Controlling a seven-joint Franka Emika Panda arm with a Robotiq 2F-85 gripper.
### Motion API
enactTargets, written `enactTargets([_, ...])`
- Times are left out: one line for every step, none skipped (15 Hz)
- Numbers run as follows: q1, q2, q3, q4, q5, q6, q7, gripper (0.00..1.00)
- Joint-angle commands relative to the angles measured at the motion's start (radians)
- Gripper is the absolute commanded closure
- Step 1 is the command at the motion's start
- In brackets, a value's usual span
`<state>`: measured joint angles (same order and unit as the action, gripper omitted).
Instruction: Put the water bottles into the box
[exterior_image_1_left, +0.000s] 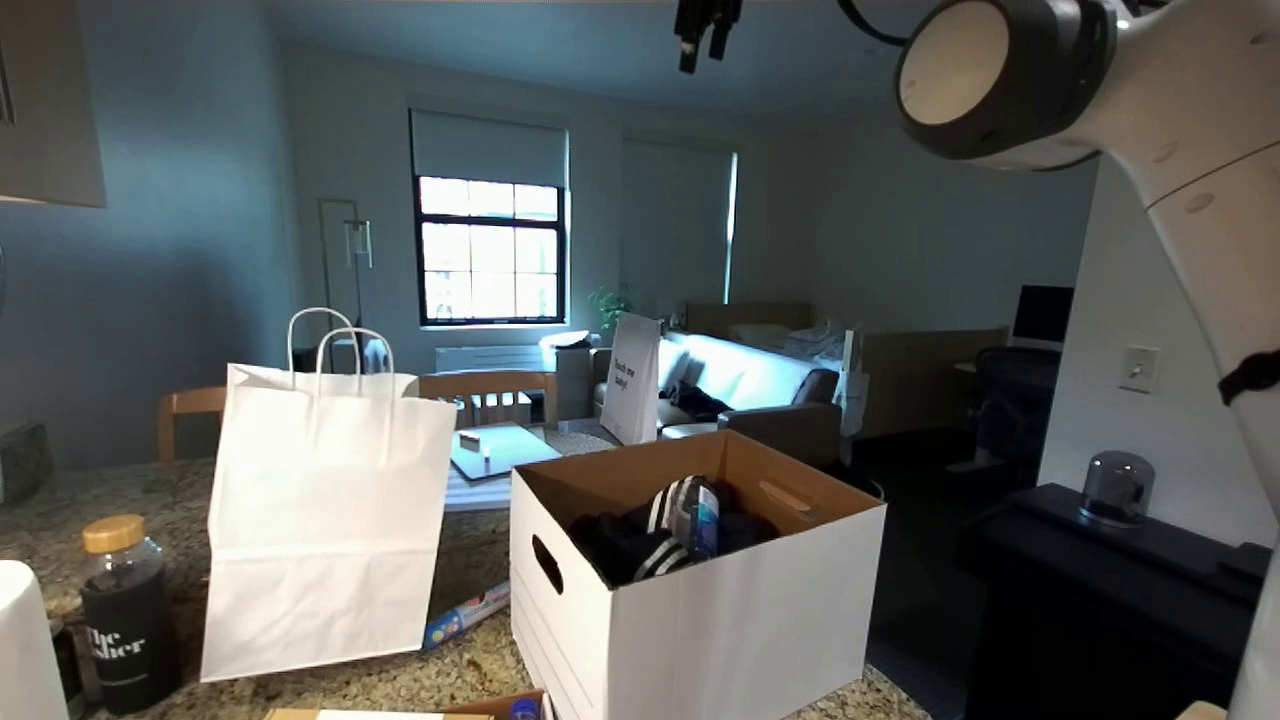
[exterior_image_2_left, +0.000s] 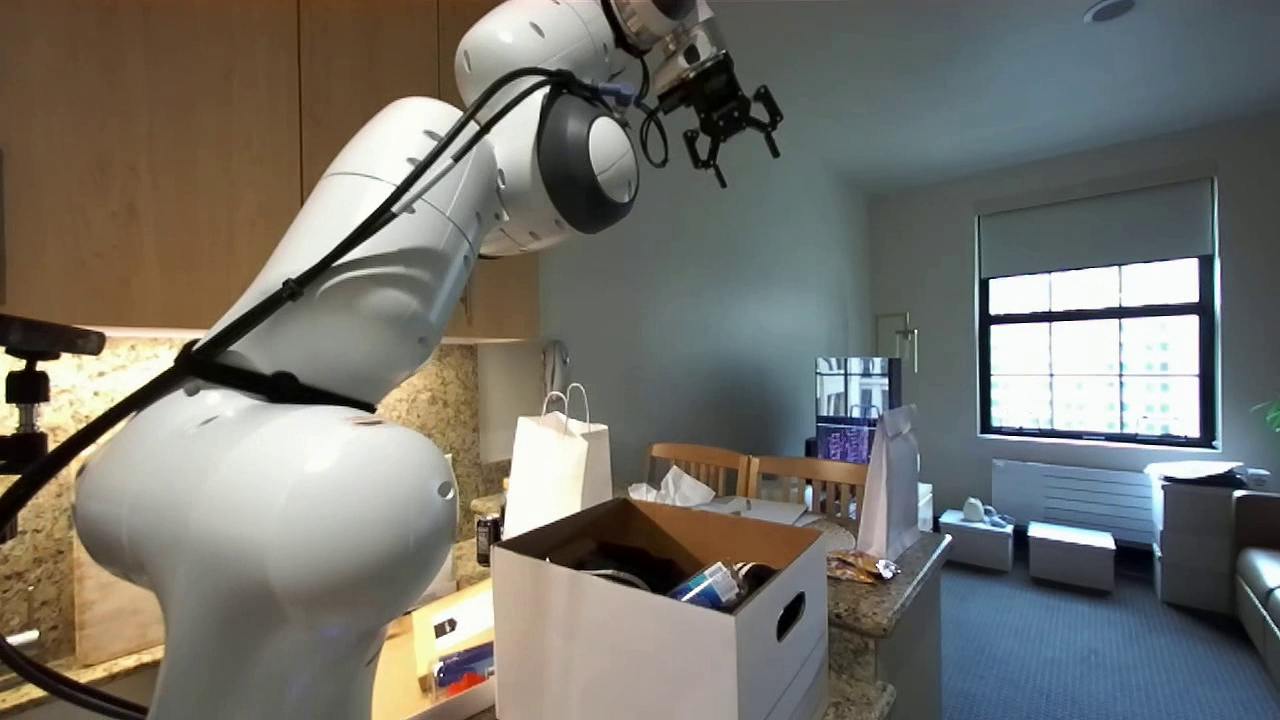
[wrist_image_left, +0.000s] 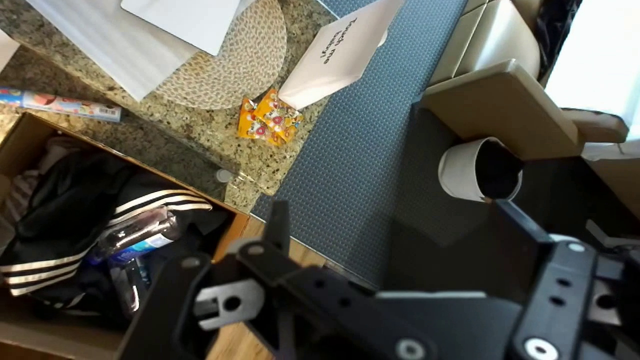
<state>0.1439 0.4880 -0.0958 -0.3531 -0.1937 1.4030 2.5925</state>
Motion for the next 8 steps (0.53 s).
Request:
enactTargets([-0.022,0.018,-0.01,-0.001,0.089,-0.029,0.017,0.0])
enactTargets([-0.031,0.02,-0.031,-0.001,0.148,-0.019,0.005,0.0])
enactTargets([-0.009,0.024,-0.007,-0.001,0.061,-0.014,0.003,0.0])
enactTargets([-0.016,0.027,-0.01,-0.002,0.086,-0.014,0.004,0.0])
enactTargets([-0.022,0.028,-0.013,-0.003,0.098,-0.014,0.004,0.0])
enactTargets([-0.027,0.028,-0.014,-0.003,0.104,-0.013,0.005,0.0])
enactTargets([-0.029,0.028,-0.014,-0.003,0.105,-0.013,0.005,0.0])
enactTargets([-0.029,0.028,-0.014,-0.003,0.105,-0.013,0.005,0.0])
